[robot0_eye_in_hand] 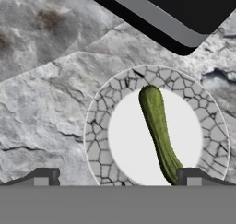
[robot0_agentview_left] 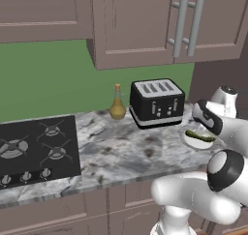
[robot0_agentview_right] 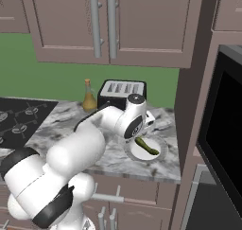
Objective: Pick the squash from the counter and place it in the microwave. Then turn on the microwave.
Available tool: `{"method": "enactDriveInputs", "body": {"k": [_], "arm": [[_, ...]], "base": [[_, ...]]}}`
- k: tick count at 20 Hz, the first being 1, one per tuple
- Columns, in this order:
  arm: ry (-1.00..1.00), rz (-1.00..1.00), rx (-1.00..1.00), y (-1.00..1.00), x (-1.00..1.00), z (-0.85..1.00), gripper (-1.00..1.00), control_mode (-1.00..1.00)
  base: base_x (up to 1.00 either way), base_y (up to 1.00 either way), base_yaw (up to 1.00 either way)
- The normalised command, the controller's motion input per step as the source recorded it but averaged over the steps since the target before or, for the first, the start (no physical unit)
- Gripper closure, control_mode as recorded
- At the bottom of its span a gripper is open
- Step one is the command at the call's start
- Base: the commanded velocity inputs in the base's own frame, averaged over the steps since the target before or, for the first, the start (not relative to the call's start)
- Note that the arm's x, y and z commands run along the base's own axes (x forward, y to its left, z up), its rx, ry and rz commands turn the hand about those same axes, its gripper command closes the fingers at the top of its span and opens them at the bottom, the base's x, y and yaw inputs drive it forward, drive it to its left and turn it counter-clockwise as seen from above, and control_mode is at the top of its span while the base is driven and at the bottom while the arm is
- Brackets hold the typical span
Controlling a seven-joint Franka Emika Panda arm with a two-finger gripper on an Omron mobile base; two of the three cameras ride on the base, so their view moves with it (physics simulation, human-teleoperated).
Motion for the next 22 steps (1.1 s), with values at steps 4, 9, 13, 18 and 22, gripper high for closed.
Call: {"method": "enactDriveInputs", "body": {"k": [4,9,13,18,22], "arm": [[0.00,0.00,0.00,-0.15,0.18,-0.10,-1.00,-1.00],[0.00,0.00,0.00,-0.22,0.08,-0.14,-1.00,-1.00],[0.00,0.00,0.00,-0.13,0.05,-0.24,-1.00,-1.00],[0.00,0.00,0.00,-0.11,0.09,-0.26,-1.00,-1.00],[0.00,0.00,0.00,-0.06,0.10,-0.13,-1.00,-1.00]], "base": [[0.00,0.00,0.00],[0.00,0.00,0.00],[0.00,0.00,0.00],[0.00,0.00,0.00],[0.00,0.00,0.00]]}}
